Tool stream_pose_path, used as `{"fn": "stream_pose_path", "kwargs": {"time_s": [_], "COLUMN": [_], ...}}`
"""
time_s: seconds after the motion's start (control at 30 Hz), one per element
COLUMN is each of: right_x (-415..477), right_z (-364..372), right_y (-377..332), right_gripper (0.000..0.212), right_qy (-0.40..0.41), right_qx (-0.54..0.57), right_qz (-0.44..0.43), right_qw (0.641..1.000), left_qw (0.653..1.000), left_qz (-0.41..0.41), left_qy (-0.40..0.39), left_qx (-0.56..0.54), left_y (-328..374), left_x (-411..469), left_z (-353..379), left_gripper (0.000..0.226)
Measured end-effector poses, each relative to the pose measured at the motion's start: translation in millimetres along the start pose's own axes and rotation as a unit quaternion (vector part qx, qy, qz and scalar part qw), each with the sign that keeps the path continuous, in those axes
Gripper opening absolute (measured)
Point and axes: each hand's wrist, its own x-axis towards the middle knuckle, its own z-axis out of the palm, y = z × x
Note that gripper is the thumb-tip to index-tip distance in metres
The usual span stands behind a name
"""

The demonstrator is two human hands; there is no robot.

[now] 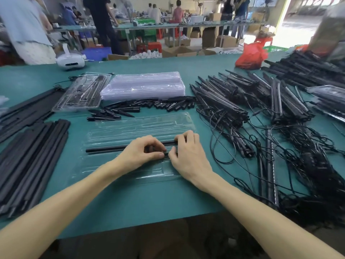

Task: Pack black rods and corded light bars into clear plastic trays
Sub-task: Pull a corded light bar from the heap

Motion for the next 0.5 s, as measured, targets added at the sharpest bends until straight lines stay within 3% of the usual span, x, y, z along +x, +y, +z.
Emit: {"fn": "stream_pose_path", "kwargs": {"time_s": [0.13, 0.33, 0.5], "right_x": [-0.3, 1.2, 1.9], "right_z": [0.5, 3.4, 3.4], "right_y": [-0.8, -0.3, 1.4], "right_gripper": [0.034, 0.036, 0.036], "right_qy": [0.002, 0.015, 0.032], "right_qx": [0.008, 0.021, 0.049], "right_qz": [0.006, 0.011, 0.000], "right_qw": [1.000, 1.000, 0.998], "left_qw": [0.999, 0.970, 0.962], "left_qz": [0.006, 0.050, -0.040], "left_qy": [0.026, 0.183, 0.116], "left_qx": [0.044, 0.151, 0.245], "left_y": [7.7, 22.0, 14.0], "left_x": [7.2, 36.7, 56.2], "left_z": [2.5, 25.6, 46.5], "left_gripper": [0.004, 0.018, 0.043]}}
